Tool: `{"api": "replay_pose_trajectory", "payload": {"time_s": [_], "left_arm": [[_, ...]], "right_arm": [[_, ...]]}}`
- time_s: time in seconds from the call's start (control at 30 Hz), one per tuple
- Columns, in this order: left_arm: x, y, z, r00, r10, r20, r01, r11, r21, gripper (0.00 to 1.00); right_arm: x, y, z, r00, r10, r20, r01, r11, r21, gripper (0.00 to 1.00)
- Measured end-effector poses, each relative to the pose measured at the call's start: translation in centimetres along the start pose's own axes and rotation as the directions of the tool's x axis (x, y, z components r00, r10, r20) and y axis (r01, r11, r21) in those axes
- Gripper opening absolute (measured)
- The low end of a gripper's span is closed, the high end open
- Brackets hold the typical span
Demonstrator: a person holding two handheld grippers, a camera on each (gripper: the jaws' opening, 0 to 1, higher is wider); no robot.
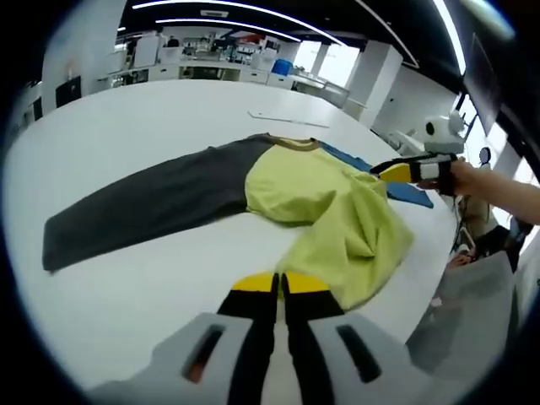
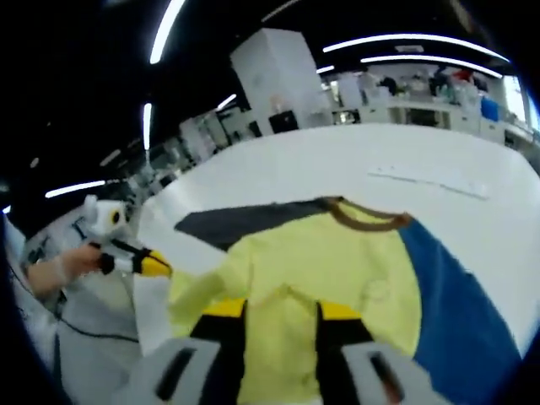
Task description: Fold the garment on the visible template until the final outline fits inside the template.
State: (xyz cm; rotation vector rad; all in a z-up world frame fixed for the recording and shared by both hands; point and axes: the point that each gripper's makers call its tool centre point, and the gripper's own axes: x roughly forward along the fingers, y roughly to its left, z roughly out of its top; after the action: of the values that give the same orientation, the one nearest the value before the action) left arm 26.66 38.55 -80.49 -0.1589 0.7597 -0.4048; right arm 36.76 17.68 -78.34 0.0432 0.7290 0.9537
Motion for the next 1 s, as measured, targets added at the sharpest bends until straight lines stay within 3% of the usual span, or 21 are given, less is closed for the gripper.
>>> {"api": "replay_pose_trajectory", "payload": {"time_s": [0.23, 0.7, 1.0], "left_arm": [[0.1, 0.1, 0.0, 1.000, -0.002, 0.003, 0.002, 1.000, -0.012, 0.00], [0.0, -0.1, -0.1, 1.000, -0.006, -0.003, 0.006, 1.000, -0.012, 0.00], [0.0, 0.0, -0.1, 1.000, -0.008, -0.004, 0.008, 1.000, -0.015, 0.00]], "right_arm": [[-2.1, -0.7, -1.5, 0.999, -0.032, 0.019, 0.032, 0.999, 0.015, 0.49], [-5.2, -1.7, -3.9, 0.996, -0.089, 0.010, 0.089, 0.996, -0.001, 0.77], [-6.0, -2.5, -5.2, 0.992, -0.122, -0.014, 0.122, 0.992, -0.031, 0.76]]}}
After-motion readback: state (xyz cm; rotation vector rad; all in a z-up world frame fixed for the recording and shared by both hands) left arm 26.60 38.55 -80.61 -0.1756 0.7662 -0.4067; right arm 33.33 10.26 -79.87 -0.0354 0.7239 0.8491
